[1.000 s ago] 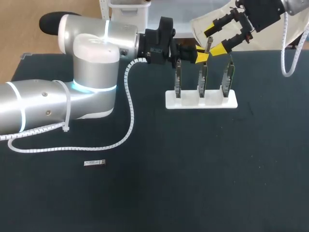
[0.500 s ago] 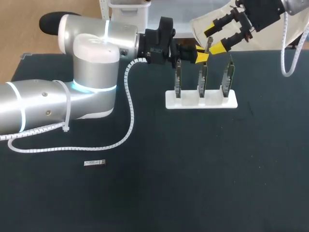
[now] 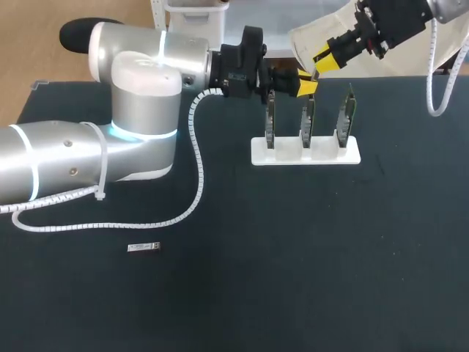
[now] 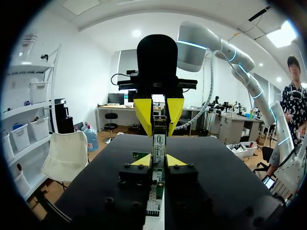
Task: Pick up the optical module with the left hand, and insert it into the network port with the right hand.
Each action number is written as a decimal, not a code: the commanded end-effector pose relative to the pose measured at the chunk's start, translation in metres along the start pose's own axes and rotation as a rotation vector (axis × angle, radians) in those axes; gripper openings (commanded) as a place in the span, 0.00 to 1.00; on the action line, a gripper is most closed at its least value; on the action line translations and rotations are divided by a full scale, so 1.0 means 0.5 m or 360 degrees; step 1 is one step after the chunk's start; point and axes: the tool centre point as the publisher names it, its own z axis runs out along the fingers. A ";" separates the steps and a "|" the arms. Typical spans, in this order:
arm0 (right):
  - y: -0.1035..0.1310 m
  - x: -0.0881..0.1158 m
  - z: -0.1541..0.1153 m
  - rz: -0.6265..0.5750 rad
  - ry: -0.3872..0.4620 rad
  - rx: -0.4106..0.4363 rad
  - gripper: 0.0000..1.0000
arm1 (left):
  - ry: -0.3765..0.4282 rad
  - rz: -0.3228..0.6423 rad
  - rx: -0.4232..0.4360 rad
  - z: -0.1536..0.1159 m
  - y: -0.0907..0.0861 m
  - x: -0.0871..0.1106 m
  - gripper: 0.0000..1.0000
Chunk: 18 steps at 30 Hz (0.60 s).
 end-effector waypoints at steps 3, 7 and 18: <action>0.003 0.001 0.001 -0.0005 0.0005 -0.0009 0.00 | 0.0000 0.0001 -0.0012 -0.002 0.000 0.000 0.00; 0.003 0.001 0.001 -0.0009 0.0006 -0.0010 0.00 | 0.0000 0.0001 -0.0012 -0.002 0.000 0.000 0.00; 0.001 -0.001 0.002 -0.0017 0.0003 -0.0010 0.00 | 0.0000 0.0001 -0.0012 -0.002 0.000 0.000 1.00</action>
